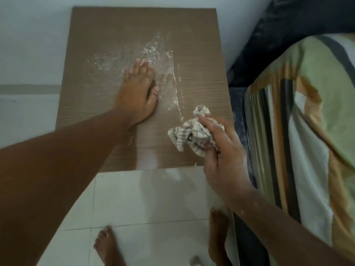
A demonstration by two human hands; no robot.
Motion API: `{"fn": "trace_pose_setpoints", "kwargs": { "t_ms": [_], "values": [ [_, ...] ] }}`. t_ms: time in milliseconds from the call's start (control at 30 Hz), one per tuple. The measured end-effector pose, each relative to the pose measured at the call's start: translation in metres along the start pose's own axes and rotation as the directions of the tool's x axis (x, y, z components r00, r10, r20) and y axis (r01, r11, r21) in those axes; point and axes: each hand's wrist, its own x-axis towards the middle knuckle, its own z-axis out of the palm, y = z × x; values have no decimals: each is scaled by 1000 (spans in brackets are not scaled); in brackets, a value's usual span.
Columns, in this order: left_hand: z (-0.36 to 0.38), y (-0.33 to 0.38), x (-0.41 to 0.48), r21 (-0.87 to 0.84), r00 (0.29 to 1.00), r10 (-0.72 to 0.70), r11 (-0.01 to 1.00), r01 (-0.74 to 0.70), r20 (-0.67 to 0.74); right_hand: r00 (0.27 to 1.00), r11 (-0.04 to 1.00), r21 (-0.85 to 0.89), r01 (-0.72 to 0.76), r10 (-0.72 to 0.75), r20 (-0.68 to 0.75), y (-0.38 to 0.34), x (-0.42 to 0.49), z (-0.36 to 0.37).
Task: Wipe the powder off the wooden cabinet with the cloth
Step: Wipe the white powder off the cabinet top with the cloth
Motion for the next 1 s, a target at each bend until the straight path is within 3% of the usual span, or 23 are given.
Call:
{"fn": "trace_pose_setpoints", "kwargs": {
  "t_ms": [367,533,633,700,1000],
  "values": [
    [5,-23,9,80,997,-68,995,65,32,992,975,-217,-41,14,-126,16,247,24],
    [9,-28,11,108,999,-39,994,35,33,984,965,-214,-151,126,-125,32,335,36],
    [12,-30,11,121,999,-28,992,22,41,965,883,-396,-252,262,-31,44,360,53],
    [12,-30,11,120,999,-21,993,17,35,967,849,-480,-219,254,9,43,370,63],
    [12,-31,11,123,999,-35,992,31,31,979,850,-521,-80,166,121,20,372,87]
  ]
}}
